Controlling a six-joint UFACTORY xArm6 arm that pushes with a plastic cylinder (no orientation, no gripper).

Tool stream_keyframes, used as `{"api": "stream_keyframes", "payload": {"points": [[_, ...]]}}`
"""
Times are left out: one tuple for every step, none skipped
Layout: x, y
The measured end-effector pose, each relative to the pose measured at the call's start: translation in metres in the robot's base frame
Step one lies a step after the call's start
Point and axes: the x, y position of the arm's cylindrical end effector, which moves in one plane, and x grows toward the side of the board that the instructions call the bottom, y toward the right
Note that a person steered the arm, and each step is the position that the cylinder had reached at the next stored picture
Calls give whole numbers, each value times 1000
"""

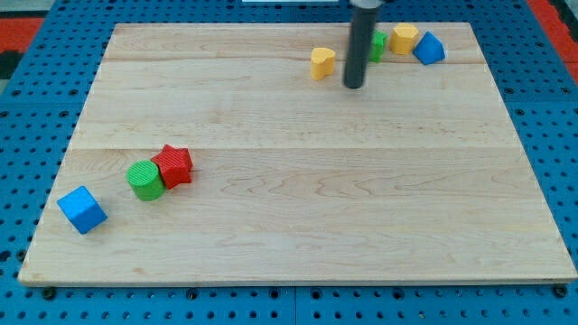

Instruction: Move the red star closer to the group of blocks

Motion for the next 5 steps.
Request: {"api": "stream_keyframes", "payload": {"points": [[-8, -47], [-39, -21], [-41, 16], [22, -9], [121, -39]]}}
